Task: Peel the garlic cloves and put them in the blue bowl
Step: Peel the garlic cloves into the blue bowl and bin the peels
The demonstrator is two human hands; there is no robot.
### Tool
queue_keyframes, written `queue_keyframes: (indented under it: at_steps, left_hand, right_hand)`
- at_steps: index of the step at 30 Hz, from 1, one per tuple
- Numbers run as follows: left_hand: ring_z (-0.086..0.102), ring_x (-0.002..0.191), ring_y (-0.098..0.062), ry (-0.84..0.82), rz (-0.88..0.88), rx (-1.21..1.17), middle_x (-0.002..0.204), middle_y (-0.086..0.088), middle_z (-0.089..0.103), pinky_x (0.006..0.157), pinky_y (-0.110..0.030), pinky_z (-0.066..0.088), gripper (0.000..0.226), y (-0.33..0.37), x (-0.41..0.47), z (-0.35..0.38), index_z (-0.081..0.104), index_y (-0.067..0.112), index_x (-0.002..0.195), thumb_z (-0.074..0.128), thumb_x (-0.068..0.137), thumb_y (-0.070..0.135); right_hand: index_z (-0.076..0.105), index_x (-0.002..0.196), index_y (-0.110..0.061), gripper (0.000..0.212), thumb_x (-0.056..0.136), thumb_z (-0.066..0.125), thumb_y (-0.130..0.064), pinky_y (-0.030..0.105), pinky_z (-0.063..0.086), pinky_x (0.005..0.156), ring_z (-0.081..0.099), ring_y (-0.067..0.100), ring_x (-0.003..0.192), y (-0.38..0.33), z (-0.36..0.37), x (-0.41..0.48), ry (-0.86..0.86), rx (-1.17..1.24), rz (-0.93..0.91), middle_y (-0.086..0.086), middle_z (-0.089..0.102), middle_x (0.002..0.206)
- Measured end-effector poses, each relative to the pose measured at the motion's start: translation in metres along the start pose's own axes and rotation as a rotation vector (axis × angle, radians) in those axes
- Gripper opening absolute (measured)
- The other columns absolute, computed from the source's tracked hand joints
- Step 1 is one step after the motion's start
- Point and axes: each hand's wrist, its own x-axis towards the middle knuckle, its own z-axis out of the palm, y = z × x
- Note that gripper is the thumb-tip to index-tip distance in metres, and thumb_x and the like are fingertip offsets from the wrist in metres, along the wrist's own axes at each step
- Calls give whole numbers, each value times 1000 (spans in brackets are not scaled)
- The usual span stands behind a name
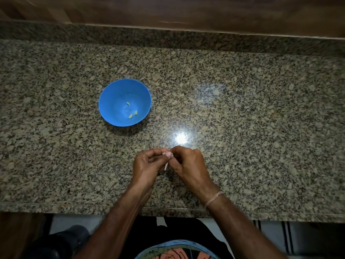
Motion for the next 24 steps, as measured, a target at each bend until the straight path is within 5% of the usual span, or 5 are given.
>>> queue_keyframes:
  at_steps: [9, 13, 17, 20, 24]
  left_hand:
    - [77, 81, -22, 3, -16, 13, 93, -15, 80, 71, -29, 60, 22, -3, 2, -1, 78, 4, 108, 81, 87, 10]
    - [78, 84, -24, -18, -34, 8, 94, -15, 80, 72, -31, 61, 21, -4, 4, -4, 78, 3, 107, 82, 87, 9]
    - [76, 89, -25, -51, -54, 19, 97, -15, 80, 76, -32, 59, 21, -8, 5, -10, 79, 6, 105, 83, 85, 10]
    - [76, 93, -28, -46, -59, -53, 100, -18, 80, 87, -41, 59, 20, -13, 6, -13, 78, 5, 106, 81, 87, 11]
    - [78, 90, -25, -63, -106, -134, 103, -19, 79, 75, -31, 59, 26, -14, 12, -16, 74, 0, 112, 79, 88, 9]
  right_hand:
    - [72, 94, -12, 13, 100, 63, -18, 16, 33, 47, 53, 6, 52, -5, -5, -2, -40, -84, -24, -5, 61, 64]
    - [71, 94, -12, 15, 101, 62, -21, 24, 41, 49, 56, 11, 54, -3, -4, -2, -72, -104, -44, -3, 62, 65]
    - [76, 102, -12, 14, 102, 64, -21, 11, 39, 52, 55, -2, 54, 3, -8, -1, -91, -59, -62, -4, 69, 71]
    - [76, 106, -14, 16, 103, 63, -22, 22, 52, 58, 63, 2, 61, 4, -4, -4, -93, -10, -80, -5, 73, 77]
    - [79, 109, -18, 14, 103, 67, -22, 19, 58, 75, 73, 1, 85, 7, 9, -9, -7, 226, 77, -9, 78, 94]
